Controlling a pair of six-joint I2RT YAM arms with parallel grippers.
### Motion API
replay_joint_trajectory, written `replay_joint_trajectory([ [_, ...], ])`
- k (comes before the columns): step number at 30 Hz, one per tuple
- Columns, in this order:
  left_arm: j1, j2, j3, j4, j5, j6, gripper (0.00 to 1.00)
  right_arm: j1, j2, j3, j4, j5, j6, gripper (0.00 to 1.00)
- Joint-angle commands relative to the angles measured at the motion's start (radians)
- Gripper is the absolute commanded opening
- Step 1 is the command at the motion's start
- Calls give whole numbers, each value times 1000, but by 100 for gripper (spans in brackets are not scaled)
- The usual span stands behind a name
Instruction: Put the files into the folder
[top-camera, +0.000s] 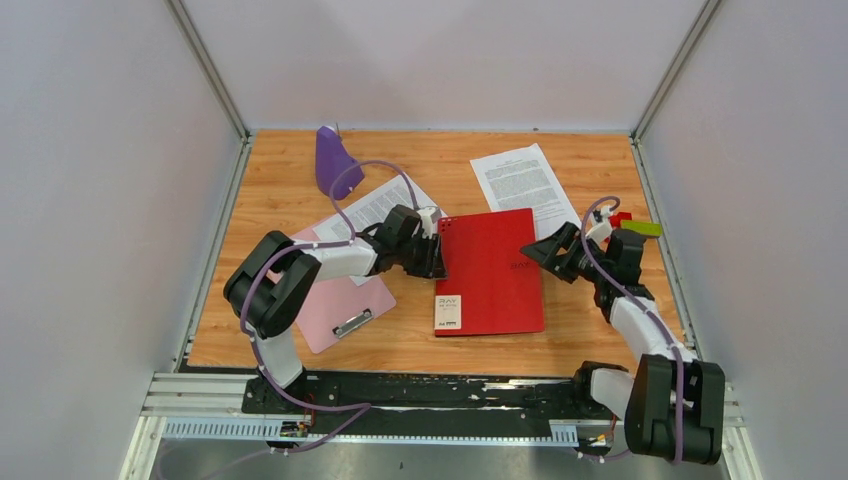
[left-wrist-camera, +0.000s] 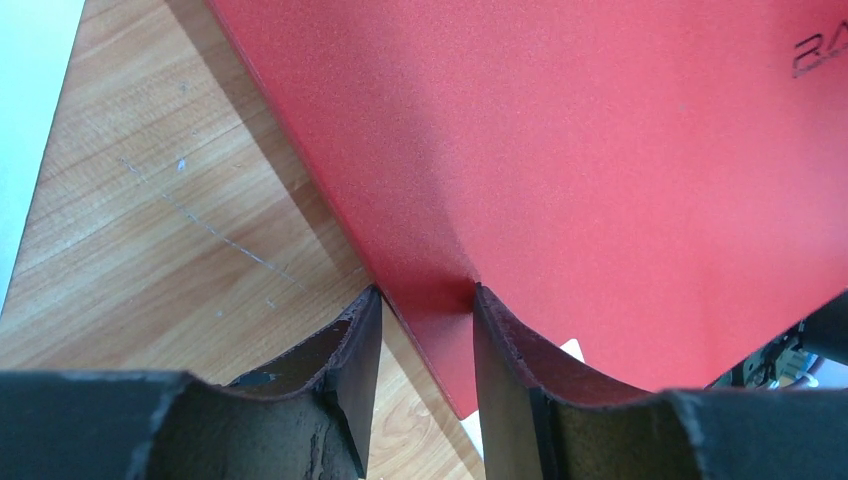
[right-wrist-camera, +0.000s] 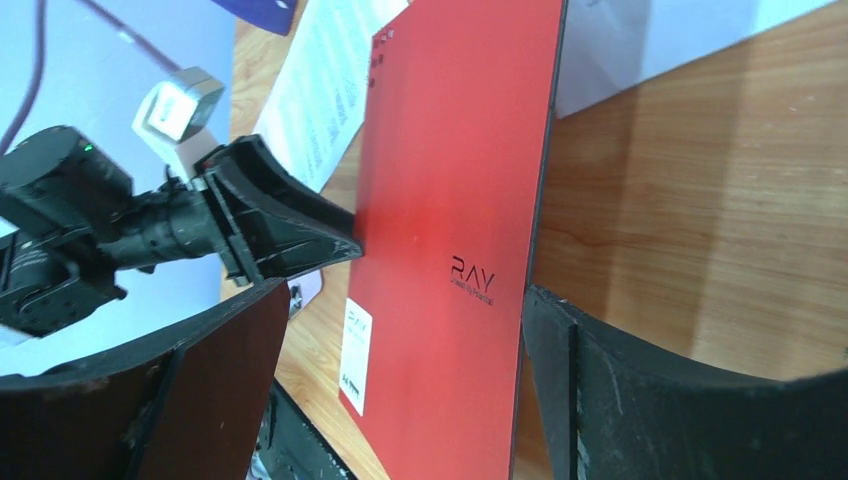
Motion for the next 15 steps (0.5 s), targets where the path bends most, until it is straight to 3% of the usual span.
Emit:
replay_joint_trajectory([
  [1,-35,44,30,15,69,6,45,37,-87,59,-48,-216,72,86],
  [7,-35,39,46,30,113,-21,46,39,-121,87,-114,-215,45,83],
  [15,-35,43,50,69,186,-51,49,66,-86,89,-29,-295,61,58],
])
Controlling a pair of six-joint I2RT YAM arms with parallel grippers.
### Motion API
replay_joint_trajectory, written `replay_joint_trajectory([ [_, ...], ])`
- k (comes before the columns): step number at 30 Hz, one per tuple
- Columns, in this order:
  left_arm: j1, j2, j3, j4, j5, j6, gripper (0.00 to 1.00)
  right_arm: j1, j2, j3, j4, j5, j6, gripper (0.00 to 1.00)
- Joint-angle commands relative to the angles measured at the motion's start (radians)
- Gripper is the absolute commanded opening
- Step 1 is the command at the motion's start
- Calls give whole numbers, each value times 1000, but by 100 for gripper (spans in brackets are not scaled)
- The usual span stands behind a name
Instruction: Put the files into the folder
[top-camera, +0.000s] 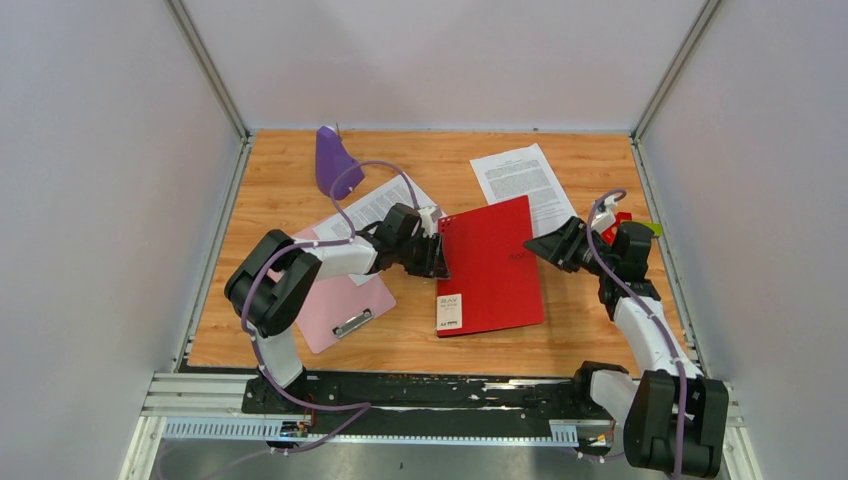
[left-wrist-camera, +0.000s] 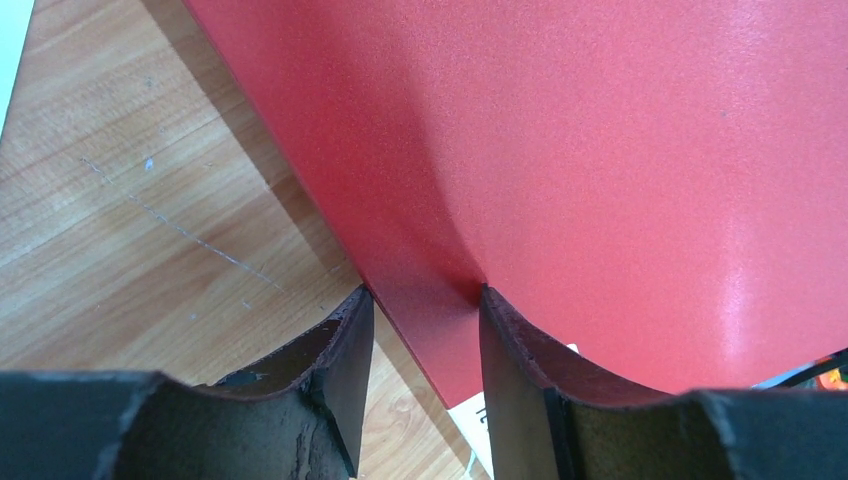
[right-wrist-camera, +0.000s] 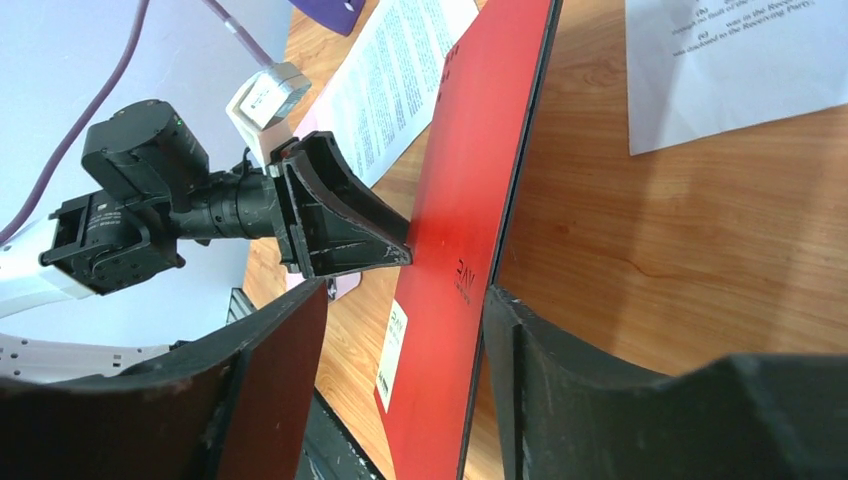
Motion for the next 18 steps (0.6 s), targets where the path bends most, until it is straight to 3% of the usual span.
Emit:
replay_joint_trajectory([
  [1,-42,40,37,82,138,-25,49,77,6,28,31,-208,56,56],
  [4,-42,45,45,80,159,-23,50,106,-16,45,26,-192,43,55],
  [10,-42,39,38,81,176,-9,54,120,5,101,-189,-117,-73,56],
  [18,-42,22,35,88,203,1,58,120,59,90,-191,-122,-79,54],
])
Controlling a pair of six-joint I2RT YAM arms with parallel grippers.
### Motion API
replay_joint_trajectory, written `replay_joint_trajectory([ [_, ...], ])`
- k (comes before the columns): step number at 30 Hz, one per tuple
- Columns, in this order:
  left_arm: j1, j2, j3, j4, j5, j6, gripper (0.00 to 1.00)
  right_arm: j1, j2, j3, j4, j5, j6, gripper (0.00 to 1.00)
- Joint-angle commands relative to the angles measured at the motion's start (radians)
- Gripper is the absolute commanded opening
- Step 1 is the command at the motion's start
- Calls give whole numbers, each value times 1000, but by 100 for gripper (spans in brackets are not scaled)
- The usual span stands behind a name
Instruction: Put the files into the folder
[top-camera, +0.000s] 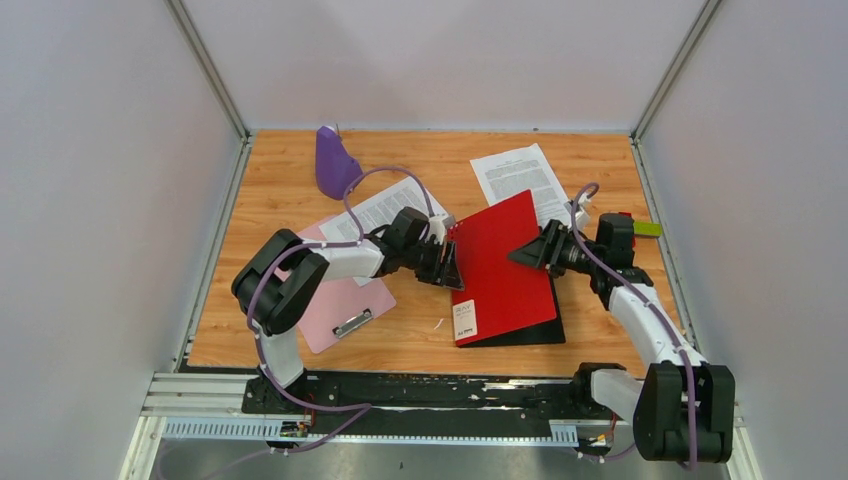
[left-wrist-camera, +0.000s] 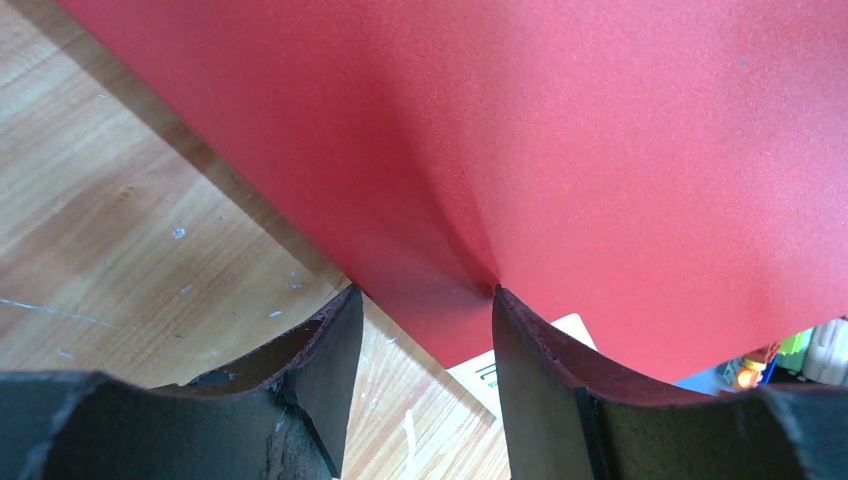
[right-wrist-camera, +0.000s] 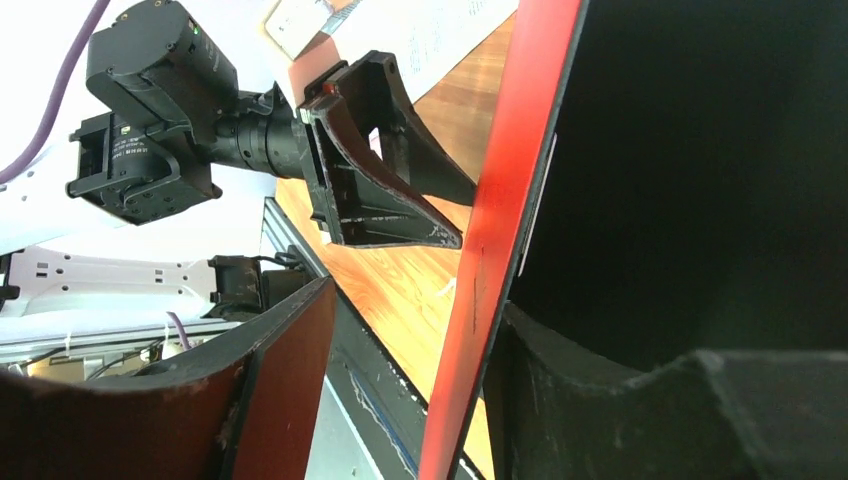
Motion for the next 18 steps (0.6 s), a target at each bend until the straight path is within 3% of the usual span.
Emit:
replay_joint_trajectory([
  [1,-6,-11,23,43,47,13,58,5,2,-2,2,-52,-9,54],
  [4,-6,-30,28,20,26,25,58,5,-25,16,21,-79,15,57],
  [7,-6,-50,33,-3,-4,38,58,28,-78,44,14,-84,24,70],
  [10,-6,-66,49,-36,-41,50,58,50,-129,68,14,-85,48,77],
  [14,5,-112,87,-166,-156,17,62,76,-167,83,56,-88,108,72],
  [18,56,-205,102,-214,-155,-79,66,125,-183,102,96,-69,140,67],
])
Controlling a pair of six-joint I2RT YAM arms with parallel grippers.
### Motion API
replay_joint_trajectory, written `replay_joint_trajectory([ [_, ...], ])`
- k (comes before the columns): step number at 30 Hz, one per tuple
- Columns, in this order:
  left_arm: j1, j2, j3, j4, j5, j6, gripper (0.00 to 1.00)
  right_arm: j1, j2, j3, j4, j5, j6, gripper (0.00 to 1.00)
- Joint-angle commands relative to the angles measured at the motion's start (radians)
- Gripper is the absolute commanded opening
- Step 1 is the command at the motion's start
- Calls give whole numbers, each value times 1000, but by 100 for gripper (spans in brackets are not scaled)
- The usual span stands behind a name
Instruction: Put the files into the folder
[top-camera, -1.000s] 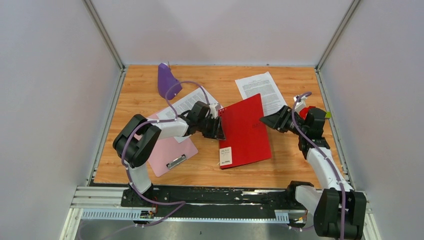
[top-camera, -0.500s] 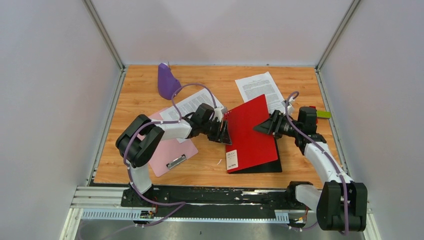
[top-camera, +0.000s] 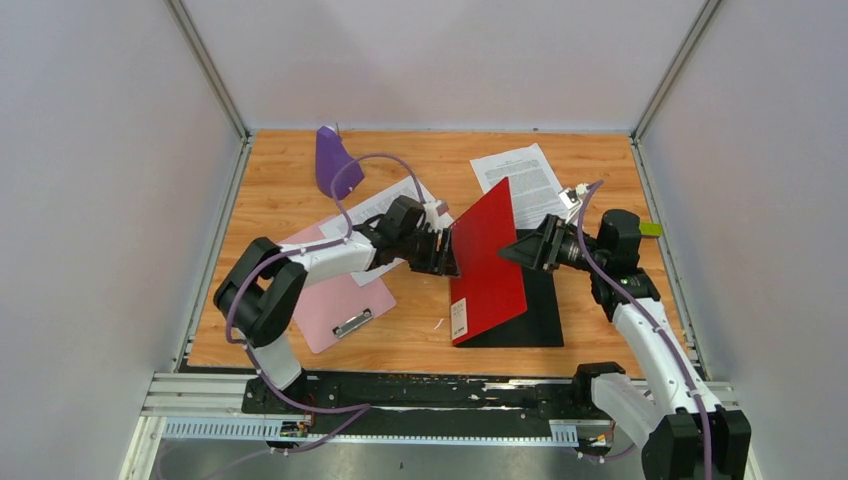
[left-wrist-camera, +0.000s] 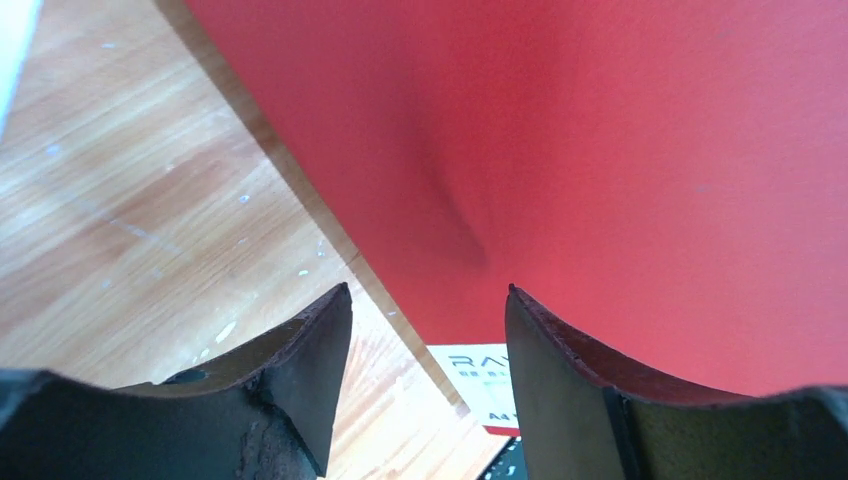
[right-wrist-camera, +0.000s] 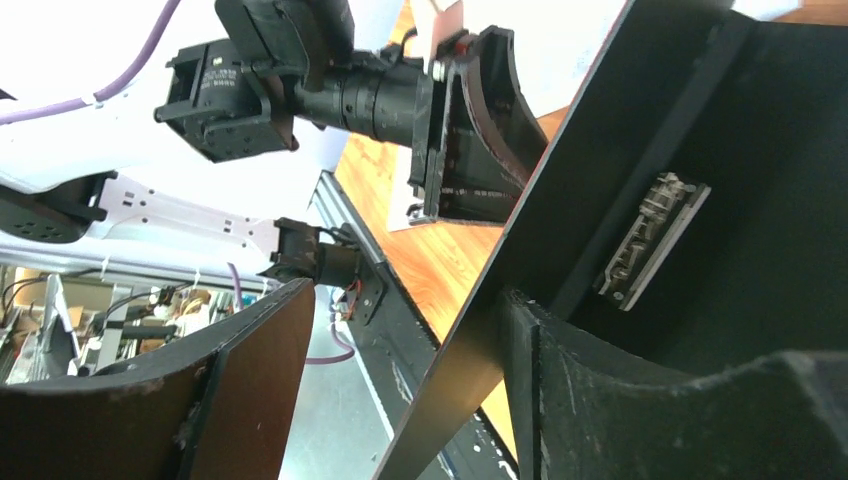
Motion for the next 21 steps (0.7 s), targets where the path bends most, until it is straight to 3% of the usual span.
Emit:
replay_joint_trajectory([
  [1,50,-158,57,-86,-52,-87,66,56,-21,58,104,-1,54,67],
  [6,71,-258,224,-300,-108,-22,72,139,24,68,216,44,85,58],
  [13,72,-257,417,-409,-45,16,76,292,127,99,332,104,109,54],
  [21,71,-215,456,-441,23,19,80,336,172,89,355,131,101,51],
])
